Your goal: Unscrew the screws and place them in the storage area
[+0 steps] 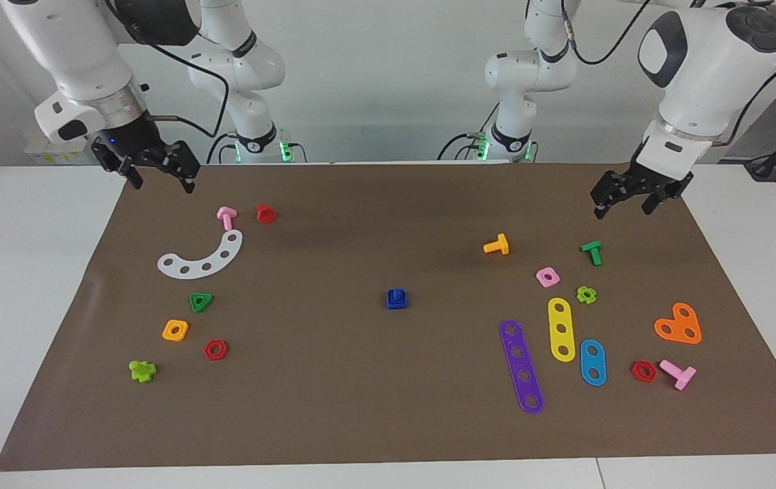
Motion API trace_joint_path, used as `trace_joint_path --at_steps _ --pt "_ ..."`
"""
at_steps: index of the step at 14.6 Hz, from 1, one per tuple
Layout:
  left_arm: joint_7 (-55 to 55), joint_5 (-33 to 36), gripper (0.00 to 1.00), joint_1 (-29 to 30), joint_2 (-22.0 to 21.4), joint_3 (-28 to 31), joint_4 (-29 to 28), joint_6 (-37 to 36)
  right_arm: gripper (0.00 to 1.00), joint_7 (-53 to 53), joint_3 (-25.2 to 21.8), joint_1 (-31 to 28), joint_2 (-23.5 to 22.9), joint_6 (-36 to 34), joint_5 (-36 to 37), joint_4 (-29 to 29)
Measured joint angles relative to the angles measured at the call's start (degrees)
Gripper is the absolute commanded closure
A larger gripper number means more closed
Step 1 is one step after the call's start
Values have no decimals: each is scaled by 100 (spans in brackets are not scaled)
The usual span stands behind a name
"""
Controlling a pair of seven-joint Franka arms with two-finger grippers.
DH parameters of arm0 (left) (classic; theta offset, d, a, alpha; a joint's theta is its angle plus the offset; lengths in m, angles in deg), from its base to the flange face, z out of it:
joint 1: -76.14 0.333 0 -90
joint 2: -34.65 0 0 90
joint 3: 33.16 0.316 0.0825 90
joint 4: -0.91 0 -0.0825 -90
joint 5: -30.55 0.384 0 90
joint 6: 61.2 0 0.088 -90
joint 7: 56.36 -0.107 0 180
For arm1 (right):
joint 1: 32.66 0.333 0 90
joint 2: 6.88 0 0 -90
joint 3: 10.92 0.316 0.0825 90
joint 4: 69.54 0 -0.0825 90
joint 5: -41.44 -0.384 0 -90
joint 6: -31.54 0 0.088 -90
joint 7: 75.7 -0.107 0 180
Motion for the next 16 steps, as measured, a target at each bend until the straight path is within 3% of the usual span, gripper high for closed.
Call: trace_joint_path --at_steps 10,16 --pt "-9 -5 0 -86 -64 -126 -201 139 0 0 0 0 0 0 0 0" --pt "211 -574 0 -715 28 -167 -435 531 0 0 0 0 0 0 0 0"
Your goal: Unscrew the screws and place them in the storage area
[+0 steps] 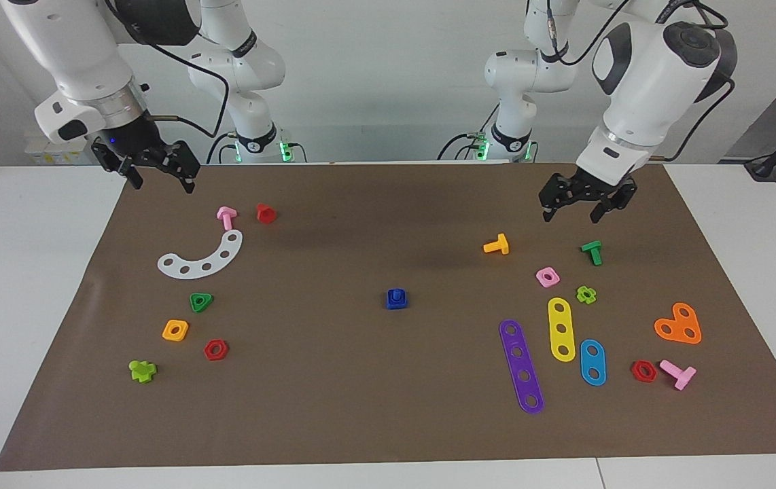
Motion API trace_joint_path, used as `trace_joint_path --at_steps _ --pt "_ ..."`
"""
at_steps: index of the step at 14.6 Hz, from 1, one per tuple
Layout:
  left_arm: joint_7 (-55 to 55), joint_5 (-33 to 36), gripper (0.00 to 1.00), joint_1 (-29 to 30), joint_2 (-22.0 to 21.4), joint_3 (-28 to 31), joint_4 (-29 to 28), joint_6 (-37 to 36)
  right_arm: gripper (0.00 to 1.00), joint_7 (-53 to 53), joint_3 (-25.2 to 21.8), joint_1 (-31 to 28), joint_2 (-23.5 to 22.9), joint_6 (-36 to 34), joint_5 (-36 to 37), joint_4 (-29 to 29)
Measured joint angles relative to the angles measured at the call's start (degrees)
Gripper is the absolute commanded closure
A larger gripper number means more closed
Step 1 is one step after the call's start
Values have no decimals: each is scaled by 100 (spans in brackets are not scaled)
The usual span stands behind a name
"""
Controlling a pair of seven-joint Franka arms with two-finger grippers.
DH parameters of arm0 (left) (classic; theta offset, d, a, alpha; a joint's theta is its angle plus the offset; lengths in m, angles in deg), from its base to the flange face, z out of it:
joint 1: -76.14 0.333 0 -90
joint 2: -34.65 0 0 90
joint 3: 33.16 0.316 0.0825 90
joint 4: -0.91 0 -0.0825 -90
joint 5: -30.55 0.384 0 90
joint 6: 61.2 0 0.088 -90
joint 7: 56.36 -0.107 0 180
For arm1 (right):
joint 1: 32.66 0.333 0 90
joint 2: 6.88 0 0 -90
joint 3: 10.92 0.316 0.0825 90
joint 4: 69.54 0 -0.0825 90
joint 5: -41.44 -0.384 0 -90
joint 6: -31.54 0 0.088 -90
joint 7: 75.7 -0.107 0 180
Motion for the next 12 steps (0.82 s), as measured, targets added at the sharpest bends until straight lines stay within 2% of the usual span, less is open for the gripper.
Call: trace_joint_path --at_steps 5,9,12 --pt "884 -33 0 -824 696 -11 258 718 0 0 0 0 0 0 0 0" --pt "1447 -44 1 -1188 1177 -9 519 1284 0 0 0 0 0 0 0 0" --pt "1869 -44 1 -1550 1746 -4 898 1542 0 0 0 0 0 0 0 0"
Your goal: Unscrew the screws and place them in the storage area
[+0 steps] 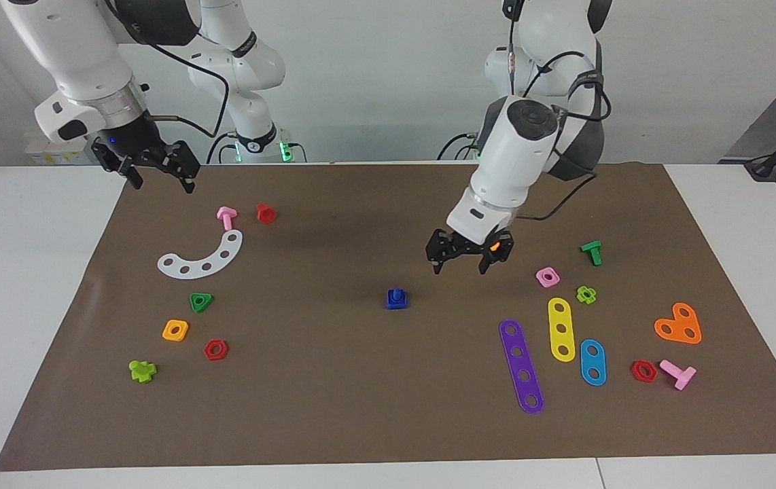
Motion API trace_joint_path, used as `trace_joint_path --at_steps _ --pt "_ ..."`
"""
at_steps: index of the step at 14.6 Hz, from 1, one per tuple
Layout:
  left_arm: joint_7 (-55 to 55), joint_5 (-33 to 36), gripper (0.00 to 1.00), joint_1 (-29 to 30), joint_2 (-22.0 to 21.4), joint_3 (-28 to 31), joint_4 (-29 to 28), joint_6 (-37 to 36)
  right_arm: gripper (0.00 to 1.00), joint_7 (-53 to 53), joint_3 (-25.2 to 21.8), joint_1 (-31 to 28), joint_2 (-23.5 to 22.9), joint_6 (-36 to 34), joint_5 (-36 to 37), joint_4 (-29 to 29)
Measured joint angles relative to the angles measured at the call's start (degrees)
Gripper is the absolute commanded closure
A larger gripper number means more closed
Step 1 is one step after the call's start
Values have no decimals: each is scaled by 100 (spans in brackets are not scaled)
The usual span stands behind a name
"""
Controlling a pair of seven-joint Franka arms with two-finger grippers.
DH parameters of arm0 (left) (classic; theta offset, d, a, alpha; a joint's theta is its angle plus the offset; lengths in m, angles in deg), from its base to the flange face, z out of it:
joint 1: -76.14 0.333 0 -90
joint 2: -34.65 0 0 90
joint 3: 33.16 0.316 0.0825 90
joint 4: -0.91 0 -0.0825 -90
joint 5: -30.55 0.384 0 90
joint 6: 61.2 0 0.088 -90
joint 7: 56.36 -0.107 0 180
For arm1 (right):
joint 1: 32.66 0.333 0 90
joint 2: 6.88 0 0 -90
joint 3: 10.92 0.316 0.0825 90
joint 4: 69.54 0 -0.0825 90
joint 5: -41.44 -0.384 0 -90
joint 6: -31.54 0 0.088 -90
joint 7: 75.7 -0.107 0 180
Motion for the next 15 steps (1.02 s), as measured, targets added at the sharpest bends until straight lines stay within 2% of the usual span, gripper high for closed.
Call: trace_joint_path --at_steps 3,6,10,13,15 --pt "287 74 2 -323 618 23 329 273 0 0 0 0 0 0 0 0" --pt "377 153 2 -502 978 29 438 458 0 0 0 0 0 0 0 0" --pt "382 270 2 -597 1133 32 363 648 0 0 0 0 0 0 0 0" --pt "382 284 3 -703 1155 32 82 862 0 0 0 0 0 0 0 0" --pt "382 284 7 -770 1190 30 -47 984 0 0 0 0 0 0 0 0"
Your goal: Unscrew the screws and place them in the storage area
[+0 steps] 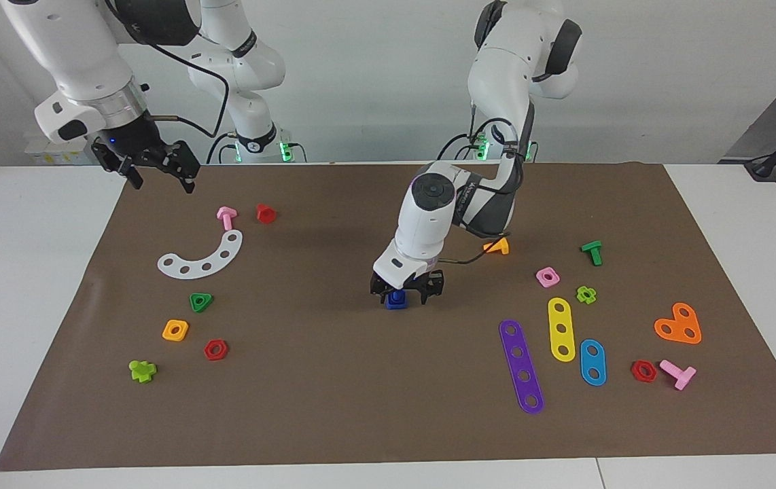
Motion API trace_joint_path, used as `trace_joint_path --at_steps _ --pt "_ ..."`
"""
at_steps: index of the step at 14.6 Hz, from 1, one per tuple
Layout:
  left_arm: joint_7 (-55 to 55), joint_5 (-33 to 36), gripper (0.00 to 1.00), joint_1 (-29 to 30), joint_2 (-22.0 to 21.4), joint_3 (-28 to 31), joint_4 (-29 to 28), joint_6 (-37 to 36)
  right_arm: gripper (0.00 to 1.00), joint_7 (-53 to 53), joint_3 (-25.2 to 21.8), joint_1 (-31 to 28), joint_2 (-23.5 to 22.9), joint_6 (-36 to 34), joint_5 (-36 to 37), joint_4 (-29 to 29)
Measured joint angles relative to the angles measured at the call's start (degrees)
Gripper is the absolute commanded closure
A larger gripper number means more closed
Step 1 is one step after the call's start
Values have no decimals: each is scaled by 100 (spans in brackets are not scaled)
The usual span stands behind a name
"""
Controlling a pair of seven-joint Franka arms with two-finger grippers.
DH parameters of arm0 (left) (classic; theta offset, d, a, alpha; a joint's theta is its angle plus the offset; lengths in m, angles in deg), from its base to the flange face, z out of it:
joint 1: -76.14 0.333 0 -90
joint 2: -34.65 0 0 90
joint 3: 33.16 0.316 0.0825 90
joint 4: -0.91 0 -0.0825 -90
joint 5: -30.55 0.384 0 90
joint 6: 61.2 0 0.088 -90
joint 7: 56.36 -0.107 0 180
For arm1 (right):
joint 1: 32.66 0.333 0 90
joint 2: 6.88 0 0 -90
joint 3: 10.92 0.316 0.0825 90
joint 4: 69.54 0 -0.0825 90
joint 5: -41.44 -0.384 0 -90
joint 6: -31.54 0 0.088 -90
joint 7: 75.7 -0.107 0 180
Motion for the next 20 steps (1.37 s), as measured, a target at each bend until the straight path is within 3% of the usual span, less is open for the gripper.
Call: trace_joint_path --at_steps 5,20 --pt "1 1 18 -90 43 0 -80 4 0 0 0 0 0 0 0 0" --pt "1 2 38 -95 51 -2 -199 4 0 0 0 0 0 0 0 0"
